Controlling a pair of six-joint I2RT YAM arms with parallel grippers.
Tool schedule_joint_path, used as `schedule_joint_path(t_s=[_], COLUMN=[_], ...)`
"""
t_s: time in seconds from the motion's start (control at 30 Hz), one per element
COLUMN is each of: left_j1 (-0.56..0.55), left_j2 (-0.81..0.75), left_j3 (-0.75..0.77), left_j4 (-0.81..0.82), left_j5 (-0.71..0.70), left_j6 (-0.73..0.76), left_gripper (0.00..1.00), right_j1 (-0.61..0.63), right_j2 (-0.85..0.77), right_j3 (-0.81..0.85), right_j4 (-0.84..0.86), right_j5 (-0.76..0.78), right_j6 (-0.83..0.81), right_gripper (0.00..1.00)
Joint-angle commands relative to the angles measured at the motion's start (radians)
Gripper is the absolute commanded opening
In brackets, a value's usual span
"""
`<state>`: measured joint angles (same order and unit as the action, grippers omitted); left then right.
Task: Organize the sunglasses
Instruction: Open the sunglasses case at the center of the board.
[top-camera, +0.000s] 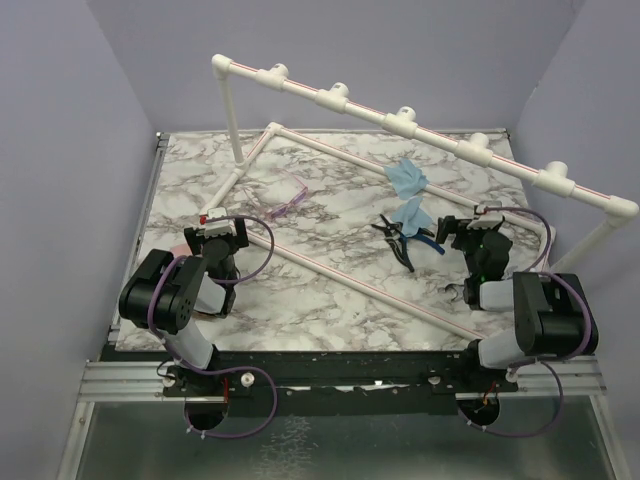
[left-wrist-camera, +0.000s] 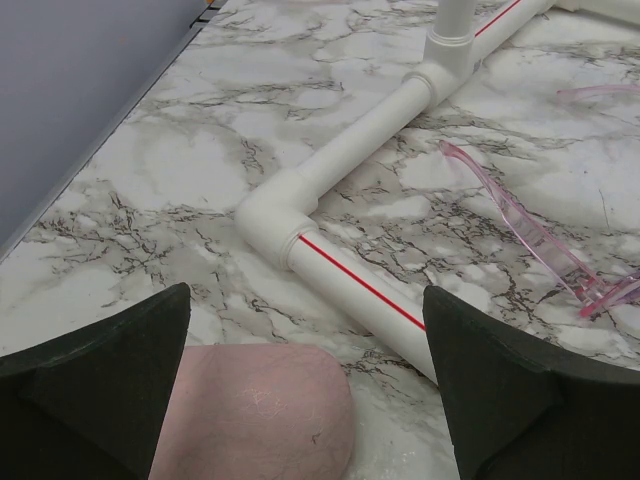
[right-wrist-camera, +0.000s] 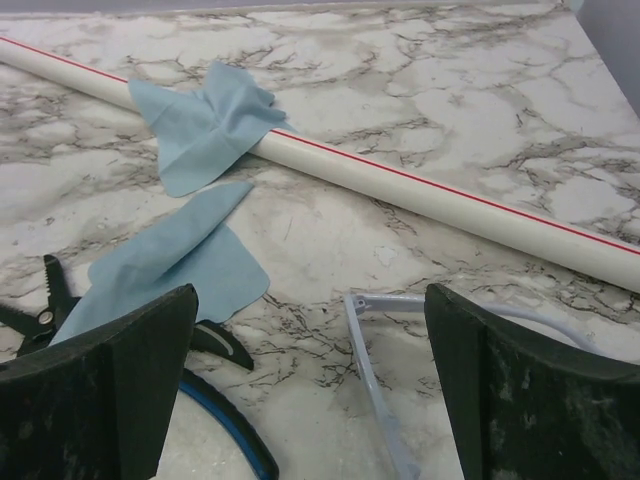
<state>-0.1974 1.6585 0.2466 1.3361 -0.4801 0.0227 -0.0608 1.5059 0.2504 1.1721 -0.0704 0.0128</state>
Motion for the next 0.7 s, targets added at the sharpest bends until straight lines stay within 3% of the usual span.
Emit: schedule_joint_path(t_s=[0.0, 0.1, 0.17, 0.3, 0.4, 0.5, 0.57, 0.67], left_j1=[0.006, 0.007, 0.013, 0.018, 0.025, 0.025, 0.031, 0.032], left_j2=[0.002, 0.004, -0.010, -0.181, -0.226, -0.303, -0.330, -0.365], left_j3=[0.006, 0.010, -0.004, -0.060, -0.062, 0.041, 0.213, 0.447], left_j4=[-0.006, -0.010, 0.003, -0.037, -0.087, -0.393, -0.831, -1.340], left_j5=[0.007, 0.016, 0.025, 0.218, 0.331, 0.384, 0.388, 0.575], left_j6=[-0.010, -0.008, -0.009, 0.048, 0.089, 0.193, 0.245, 0.394], left_gripper=[0.99, 0.97, 0.87, 0.92, 0.98, 0.99, 0.99, 0.99], right_j1=[-0.006, -0.007, -0.007, -0.005, -0.005, -0.003, 0.004, 0.016], right_j2=[-0.159, -0.244, -0.279, -0.335, -0.370, -0.400, -0.433, -0.487], right_j3=[0.063, 0.141, 0.152, 0.160, 0.147, 0.150, 0.150, 0.143], right_j4=[-0.257, -0.440, -0.461, -0.480, -0.431, -0.394, -0.390, -0.400], right_j5=[-0.085, -0.143, -0.304, -0.582, -0.725, -0.810, -0.817, -0.819], right_j6=[-0.034, 0.050, 0.068, 0.168, 0.264, 0.340, 0.364, 0.361], right_gripper=[1.00, 1.00, 1.00, 1.00, 1.00, 1.00, 1.00, 1.00])
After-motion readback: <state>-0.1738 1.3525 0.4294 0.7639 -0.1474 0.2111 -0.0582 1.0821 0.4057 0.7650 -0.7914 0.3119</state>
